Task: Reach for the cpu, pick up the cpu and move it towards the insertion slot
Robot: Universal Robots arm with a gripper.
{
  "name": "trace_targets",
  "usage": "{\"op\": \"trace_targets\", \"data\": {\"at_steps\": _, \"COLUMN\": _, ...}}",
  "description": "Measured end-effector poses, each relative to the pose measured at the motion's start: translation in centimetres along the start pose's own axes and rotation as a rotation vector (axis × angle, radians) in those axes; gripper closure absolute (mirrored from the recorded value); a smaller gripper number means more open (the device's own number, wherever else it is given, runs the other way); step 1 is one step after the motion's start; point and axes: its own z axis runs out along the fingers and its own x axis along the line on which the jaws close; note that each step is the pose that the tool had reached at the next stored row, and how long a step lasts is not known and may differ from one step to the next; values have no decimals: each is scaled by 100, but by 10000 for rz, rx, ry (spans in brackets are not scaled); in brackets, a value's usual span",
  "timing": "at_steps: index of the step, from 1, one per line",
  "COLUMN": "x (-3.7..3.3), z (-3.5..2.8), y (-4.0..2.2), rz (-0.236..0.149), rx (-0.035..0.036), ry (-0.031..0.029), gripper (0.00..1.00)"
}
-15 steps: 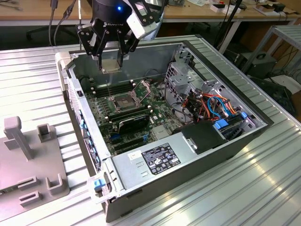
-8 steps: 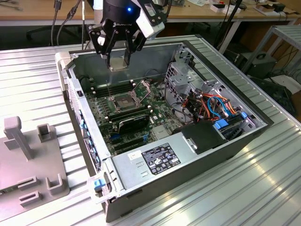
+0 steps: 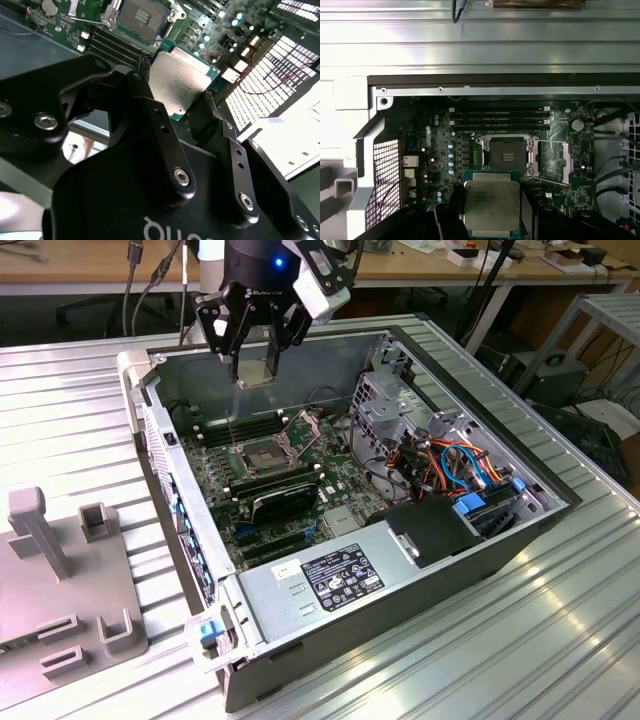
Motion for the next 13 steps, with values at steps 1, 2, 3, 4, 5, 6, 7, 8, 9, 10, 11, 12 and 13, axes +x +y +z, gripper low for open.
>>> {"op": "trace_targets", "data": {"at_steps": 1, "x": -33, "z": 10, "y": 17, "rz": 0, "rx": 2, "ry": 1, "gripper": 45}}
{"op": "trace_targets", "data": {"at_steps": 2, "x": -62, "z": 18, "y": 33, "rz": -2, "rx": 4, "ry": 2, "gripper": 45}}
{"op": "trace_targets", "data": {"at_steps": 3, "x": -89, "z": 29, "y": 54, "rz": -6, "rx": 6, "ry": 3, "gripper": 45}}
{"op": "trace_targets", "data": {"at_steps": 4, "x": -110, "z": 40, "y": 76, "rz": -7, "rx": 3, "ry": 1, "gripper": 45}}
{"op": "trace_targets", "data": {"at_steps": 5, "x": -133, "z": 51, "y": 101, "rz": -6, "rx": 3, "ry": 0, "gripper": 45}}
{"op": "trace_targets", "data": {"at_steps": 6, "x": -158, "z": 59, "y": 121, "rz": -7, "rx": 5, "ry": 1, "gripper": 45}}
{"op": "trace_targets", "data": {"at_steps": 7, "x": -186, "z": 69, "y": 137, "rz": -8, "rx": 5, "ry": 2, "gripper": 45}}
{"op": "trace_targets", "data": {"at_steps": 8, "x": -198, "z": 82, "y": 150, "rz": -9, "rx": 3, "ry": 1, "gripper": 45}}
{"op": "trace_targets", "data": {"at_steps": 9, "x": -209, "z": 95, "y": 163, "rz": -12, "rx": 4, "ry": 2, "gripper": 45}}
{"op": "trace_targets", "data": {"at_steps": 10, "x": -217, "z": 110, "y": 173, "rz": -13, "rx": 3, "ry": 1, "gripper": 45}}
{"op": "trace_targets", "data": {"at_steps": 11, "x": -223, "z": 126, "y": 176, "rz": -14, "rx": 3, "ry": 1, "gripper": 45}}
{"op": "trace_targets", "data": {"at_steps": 12, "x": -231, "z": 142, "y": 180, "rz": -13, "rx": 4, "ry": 2, "gripper": 45}}
{"op": "trace_targets", "data": {"at_steps": 13, "x": -244, "z": 168, "y": 181, "rz": -13, "rx": 4, "ry": 2, "gripper": 45}}
